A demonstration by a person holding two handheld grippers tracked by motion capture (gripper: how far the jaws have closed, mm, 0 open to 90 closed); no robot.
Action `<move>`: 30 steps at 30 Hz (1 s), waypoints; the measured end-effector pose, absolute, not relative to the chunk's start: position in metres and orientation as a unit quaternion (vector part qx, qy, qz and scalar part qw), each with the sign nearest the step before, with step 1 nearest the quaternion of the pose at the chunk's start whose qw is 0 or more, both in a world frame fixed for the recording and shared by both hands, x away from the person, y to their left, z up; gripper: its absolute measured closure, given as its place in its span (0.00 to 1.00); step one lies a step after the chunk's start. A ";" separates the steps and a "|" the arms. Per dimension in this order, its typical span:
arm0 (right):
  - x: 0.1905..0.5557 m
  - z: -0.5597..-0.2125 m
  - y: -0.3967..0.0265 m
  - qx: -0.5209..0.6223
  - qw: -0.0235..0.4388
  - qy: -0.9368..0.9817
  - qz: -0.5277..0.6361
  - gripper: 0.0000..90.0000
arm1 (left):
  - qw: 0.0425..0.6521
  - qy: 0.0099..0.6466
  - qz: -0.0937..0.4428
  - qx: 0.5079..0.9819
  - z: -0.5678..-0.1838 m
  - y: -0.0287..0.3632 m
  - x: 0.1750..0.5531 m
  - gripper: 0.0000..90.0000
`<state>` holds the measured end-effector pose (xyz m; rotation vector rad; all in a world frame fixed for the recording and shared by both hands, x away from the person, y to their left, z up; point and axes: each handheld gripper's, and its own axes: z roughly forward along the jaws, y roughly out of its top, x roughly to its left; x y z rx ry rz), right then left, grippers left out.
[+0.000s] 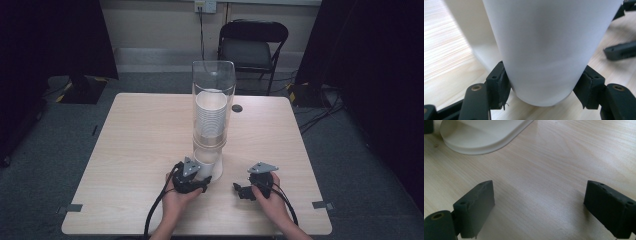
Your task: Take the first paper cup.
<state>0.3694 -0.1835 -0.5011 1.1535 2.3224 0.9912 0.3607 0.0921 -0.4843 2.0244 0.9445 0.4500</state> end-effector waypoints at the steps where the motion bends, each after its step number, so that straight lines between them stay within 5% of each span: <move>1: 0.369 -0.501 -0.184 0.409 0.182 0.823 0.351 0.10 | 0.418 0.380 0.177 0.806 -0.487 0.096 0.359 0.40; 30: 0.369 -0.501 -0.183 0.407 0.183 0.823 0.351 0.10 | 0.385 0.362 0.164 0.833 -0.500 0.142 0.343 0.39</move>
